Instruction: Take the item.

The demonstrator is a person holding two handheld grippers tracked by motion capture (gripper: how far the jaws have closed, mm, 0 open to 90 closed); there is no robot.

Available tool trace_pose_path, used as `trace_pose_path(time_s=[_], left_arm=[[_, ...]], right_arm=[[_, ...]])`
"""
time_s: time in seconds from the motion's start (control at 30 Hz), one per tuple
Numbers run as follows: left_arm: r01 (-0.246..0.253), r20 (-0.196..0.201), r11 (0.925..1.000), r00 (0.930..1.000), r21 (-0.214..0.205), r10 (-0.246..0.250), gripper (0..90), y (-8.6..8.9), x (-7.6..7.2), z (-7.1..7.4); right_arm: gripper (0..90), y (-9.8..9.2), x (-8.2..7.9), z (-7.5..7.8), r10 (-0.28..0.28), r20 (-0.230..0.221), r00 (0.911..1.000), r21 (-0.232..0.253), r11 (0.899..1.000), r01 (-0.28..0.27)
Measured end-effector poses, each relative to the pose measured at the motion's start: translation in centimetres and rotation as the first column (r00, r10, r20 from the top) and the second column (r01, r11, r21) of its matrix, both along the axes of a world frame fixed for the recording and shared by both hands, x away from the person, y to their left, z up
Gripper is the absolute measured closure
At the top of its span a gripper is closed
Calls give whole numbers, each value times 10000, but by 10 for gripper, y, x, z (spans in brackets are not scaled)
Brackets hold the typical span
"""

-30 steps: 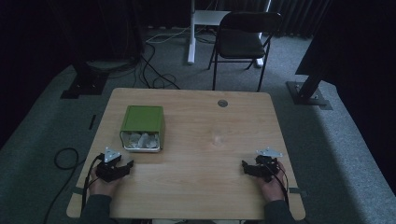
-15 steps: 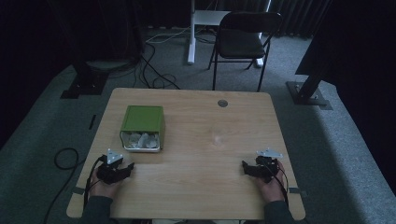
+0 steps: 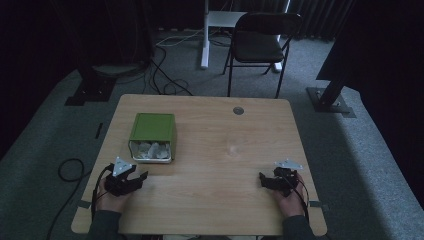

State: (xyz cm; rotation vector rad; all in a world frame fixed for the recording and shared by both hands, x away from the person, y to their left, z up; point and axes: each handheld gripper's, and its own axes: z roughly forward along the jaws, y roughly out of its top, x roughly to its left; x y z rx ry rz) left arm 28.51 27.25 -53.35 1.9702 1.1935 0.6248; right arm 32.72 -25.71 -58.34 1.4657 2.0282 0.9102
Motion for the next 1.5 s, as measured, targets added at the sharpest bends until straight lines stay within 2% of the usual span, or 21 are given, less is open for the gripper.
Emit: trace_pose_path(time_s=[0.07,0.17,0.47,0.7,0.97,1.27,1.5], left_arm=[[112,108,9998,9999,-136,-111,468,-1,-1,5],[268,161,9996,9995,-104,-267,477,-2,-1,9],[632,408,9980,9971,93,-636,478,-13,3,21],[821,517,9959,9951,386,-840,478,-22,14,28],[1080,414,9926,9930,563,-1104,504,-32,26,28],[1402,327,9874,9892,728,-1428,504,-46,32,25],[1556,22,9852,9877,719,-1562,479,-50,45,18]], right_arm=[[114,0,0,0,2,2,10000,-1,10000,-2],[114,0,0,0,4,1,10000,-4,10000,-4],[115,0,-1,0,-11,9,10000,-19,10000,11],[114,0,-1,0,-5,17,10000,-24,10000,5],[115,0,-1,0,12,15,10000,-26,10000,-12],[114,0,-2,0,24,8,10000,-26,10000,-24],[114,0,-2,0,23,9,10000,-27,10000,-23]])
